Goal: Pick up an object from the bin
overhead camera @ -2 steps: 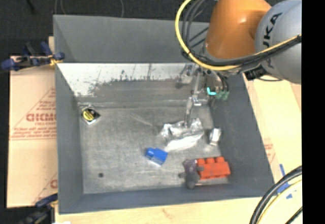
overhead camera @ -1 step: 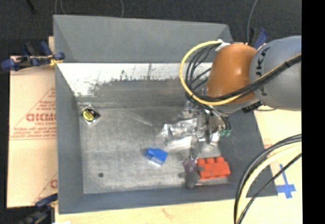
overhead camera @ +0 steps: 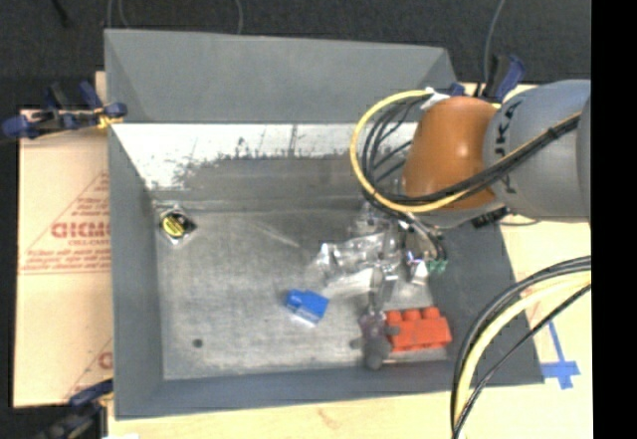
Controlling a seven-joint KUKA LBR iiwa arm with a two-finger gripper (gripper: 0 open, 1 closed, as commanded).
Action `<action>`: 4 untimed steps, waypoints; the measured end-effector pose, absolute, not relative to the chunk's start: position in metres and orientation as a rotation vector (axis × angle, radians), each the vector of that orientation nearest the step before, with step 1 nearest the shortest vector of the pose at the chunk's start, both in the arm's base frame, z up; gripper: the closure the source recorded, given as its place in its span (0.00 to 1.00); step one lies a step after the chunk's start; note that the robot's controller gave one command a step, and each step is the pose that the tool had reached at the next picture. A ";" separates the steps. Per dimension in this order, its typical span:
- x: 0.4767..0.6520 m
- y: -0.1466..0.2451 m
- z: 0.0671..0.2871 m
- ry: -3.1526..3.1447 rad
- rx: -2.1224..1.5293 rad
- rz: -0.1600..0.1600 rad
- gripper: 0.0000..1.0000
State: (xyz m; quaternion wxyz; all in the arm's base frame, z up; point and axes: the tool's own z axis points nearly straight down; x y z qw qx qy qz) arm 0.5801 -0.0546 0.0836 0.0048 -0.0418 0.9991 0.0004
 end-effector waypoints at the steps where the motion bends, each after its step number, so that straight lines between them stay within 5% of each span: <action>1: 0.579 -0.055 0.082 3.133 -0.131 0.001 1.00; 2: 0.579 -0.055 0.081 3.134 -0.131 0.002 0.00; 3: 0.579 -0.055 0.081 3.134 -0.132 0.001 1.00; 4: 0.576 -0.045 0.204 3.120 -0.282 -0.004 1.00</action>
Offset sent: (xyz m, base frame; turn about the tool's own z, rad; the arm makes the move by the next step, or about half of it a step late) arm 0.0000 0.0000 0.0000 0.0000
